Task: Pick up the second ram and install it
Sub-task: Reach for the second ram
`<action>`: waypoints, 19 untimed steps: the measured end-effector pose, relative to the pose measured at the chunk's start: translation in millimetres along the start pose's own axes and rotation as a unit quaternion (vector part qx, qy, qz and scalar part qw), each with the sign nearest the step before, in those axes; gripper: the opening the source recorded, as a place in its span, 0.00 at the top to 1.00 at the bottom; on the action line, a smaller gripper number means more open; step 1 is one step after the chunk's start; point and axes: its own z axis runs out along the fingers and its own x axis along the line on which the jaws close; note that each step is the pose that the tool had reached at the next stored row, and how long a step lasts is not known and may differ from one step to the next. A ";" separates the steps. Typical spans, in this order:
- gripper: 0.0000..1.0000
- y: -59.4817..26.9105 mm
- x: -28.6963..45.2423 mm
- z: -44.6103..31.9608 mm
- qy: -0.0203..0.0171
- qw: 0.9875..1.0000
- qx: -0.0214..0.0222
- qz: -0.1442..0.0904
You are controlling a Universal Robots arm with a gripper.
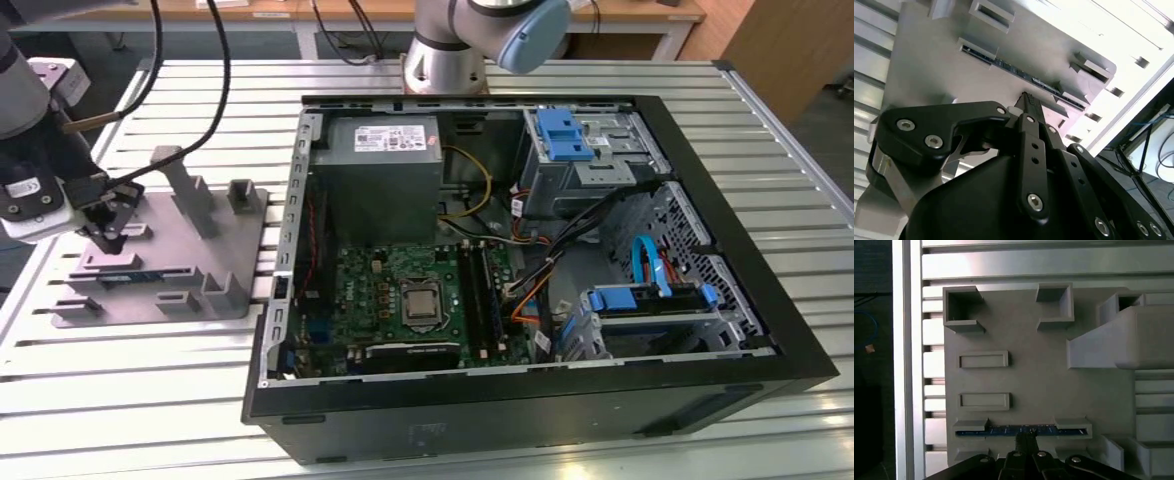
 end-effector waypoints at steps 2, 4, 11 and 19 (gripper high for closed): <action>0.90 -0.1 -0.3 2.9 0.002 1.000 0.001 -0.007; 0.90 -0.2 -0.5 6.4 0.003 1.000 0.002 -0.020; 0.90 -0.4 -1.2 18.4 0.004 0.998 0.003 -0.057; 0.90 -0.4 -1.2 18.7 0.004 0.998 0.003 -0.057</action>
